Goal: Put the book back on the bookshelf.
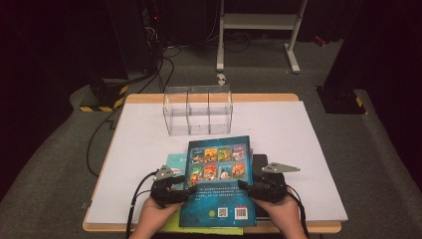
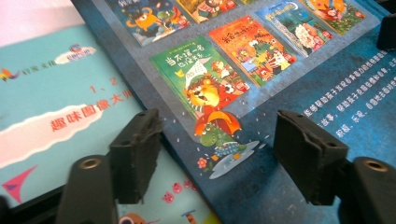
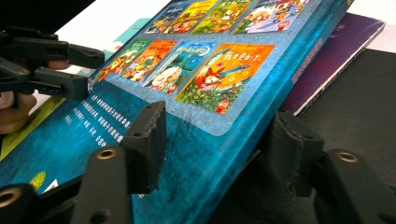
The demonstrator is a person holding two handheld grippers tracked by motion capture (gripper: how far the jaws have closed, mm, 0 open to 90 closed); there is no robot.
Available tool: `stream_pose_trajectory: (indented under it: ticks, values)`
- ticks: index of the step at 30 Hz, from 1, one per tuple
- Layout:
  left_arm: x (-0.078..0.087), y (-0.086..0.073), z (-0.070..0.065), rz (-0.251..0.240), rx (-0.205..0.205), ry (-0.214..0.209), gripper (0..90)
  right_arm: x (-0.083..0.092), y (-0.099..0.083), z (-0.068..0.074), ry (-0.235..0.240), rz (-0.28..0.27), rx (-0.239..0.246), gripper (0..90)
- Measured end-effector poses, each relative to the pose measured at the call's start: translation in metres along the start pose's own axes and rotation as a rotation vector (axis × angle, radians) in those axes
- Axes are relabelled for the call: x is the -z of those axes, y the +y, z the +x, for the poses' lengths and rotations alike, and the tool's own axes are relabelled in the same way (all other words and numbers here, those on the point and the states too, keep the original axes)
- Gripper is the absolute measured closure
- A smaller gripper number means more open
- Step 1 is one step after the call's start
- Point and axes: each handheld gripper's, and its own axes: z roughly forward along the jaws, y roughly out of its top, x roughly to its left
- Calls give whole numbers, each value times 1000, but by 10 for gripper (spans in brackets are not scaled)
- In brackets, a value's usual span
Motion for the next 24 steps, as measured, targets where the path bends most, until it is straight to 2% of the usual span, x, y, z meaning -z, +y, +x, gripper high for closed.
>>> stream_pose_trajectory:
  ticks: [6, 9, 10, 11, 13, 14, 16, 19, 20, 21, 24]
  values:
    - [0, 0, 3, -5, 12, -12, 270, 5, 0, 5, -30, -28, 31, 475]
    - [0, 0, 5, -8, 34, -23, 242, 8, 1, 11, -34, -56, 73, 479]
    - [0, 0, 6, -10, 46, -26, 242, 8, 1, 11, -34, -56, 73, 479]
    - [1, 0, 8, -12, 54, -31, 215, 10, 1, 16, -35, -72, 105, 480]
    - [1, -1, 11, -18, 79, -43, 205, 10, 2, 18, -36, -82, 118, 480]
    - [2, -1, 13, -20, 92, -52, 173, 12, 2, 25, -38, -104, 156, 479]
    - [3, -1, 17, -21, 106, -63, 163, 12, 2, 28, -41, -108, 168, 479]
    - [4, -2, 23, -38, 159, -103, 146, 13, 3, 34, -45, -120, 208, 479]
    - [4, -2, 26, -45, 186, -132, 134, 14, 3, 38, -47, -124, 234, 480]
    - [4, -2, 26, -45, 186, -132, 124, 14, 3, 38, -47, -124, 234, 480]
    - [5, -3, 29, -47, 214, -166, 136, 14, 2, 45, -52, -140, 277, 480]
